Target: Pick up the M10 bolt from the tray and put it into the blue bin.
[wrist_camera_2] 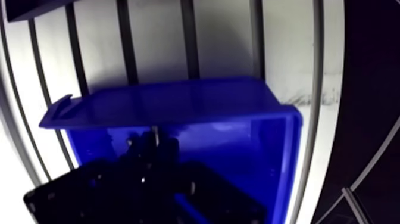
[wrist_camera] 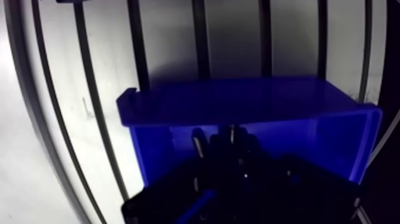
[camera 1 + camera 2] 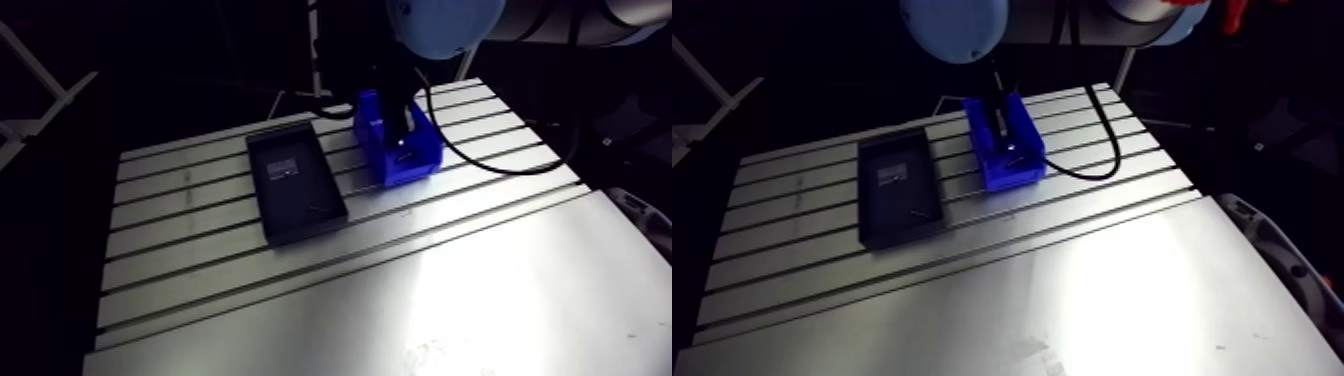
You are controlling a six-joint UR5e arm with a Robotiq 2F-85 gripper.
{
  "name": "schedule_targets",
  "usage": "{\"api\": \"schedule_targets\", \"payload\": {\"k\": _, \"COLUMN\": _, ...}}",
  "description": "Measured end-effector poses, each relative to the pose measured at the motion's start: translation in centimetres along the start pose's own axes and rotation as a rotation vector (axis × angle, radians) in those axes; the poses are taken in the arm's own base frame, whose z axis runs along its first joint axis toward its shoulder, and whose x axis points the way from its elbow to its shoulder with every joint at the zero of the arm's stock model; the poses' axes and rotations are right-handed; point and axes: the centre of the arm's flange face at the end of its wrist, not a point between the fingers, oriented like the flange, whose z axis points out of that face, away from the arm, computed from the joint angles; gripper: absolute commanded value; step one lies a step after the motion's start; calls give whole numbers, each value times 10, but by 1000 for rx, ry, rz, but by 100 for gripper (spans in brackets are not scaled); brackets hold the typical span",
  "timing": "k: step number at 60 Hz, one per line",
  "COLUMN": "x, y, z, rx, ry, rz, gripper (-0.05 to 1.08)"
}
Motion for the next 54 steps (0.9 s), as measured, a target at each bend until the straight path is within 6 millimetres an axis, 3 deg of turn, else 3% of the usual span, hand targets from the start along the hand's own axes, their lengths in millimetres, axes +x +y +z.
{"api": "schedule_targets", "payload": {"k": 6, "x": 0, "y": 1, "z": 2, "rx": -3, "ry": -1, "rz": 0, "gripper": 101}}
{"api": "schedule_targets", "payload": {"k": 8, "x": 0, "y": 1, "z": 3, "rx": -3, "ry": -1, "rz": 0, "gripper": 94}}
{"api": "schedule_targets", "payload": {"k": 9, "x": 0, "y": 1, "z": 3, "rx": -4, "ry": -1, "rz": 0, "gripper": 78}}
{"api": "schedule_targets", "payload": {"k": 10, "x": 0, "y": 1, "z": 3, "rx": -4, "ry": -1, "rz": 0, "gripper": 54}}
{"api": "schedule_targets", "payload": {"k": 11, "x": 0, "y": 1, "z": 3, "rx": -4, "ry": -1, "rz": 0, "gripper": 54}}
{"api": "schedule_targets", "payload": {"k": 12, "x": 0, "y": 1, "z": 3, "rx": -5, "ry": -1, "rz": 0, "gripper": 32}}
{"api": "schedule_targets", "payload": {"k": 19, "x": -1, "y": 1, "z": 3, "rx": -6, "ry": 0, "rz": 0, "gripper": 10}}
{"api": "schedule_targets", "payload": {"k": 20, "x": -1, "y": 1, "z": 3, "rx": -6, "ry": 0, "rz": 0, "gripper": 3}}
{"api": "schedule_targets", "payload": {"k": 32, "x": -1, "y": -2, "z": -8, "rx": -14, "ry": 2, "rz": -6, "gripper": 1}}
{"api": "schedule_targets", "payload": {"k": 54, "x": 0, "y": -10, "z": -76, "rx": -21, "ry": 17, "rz": 2, "gripper": 1}}
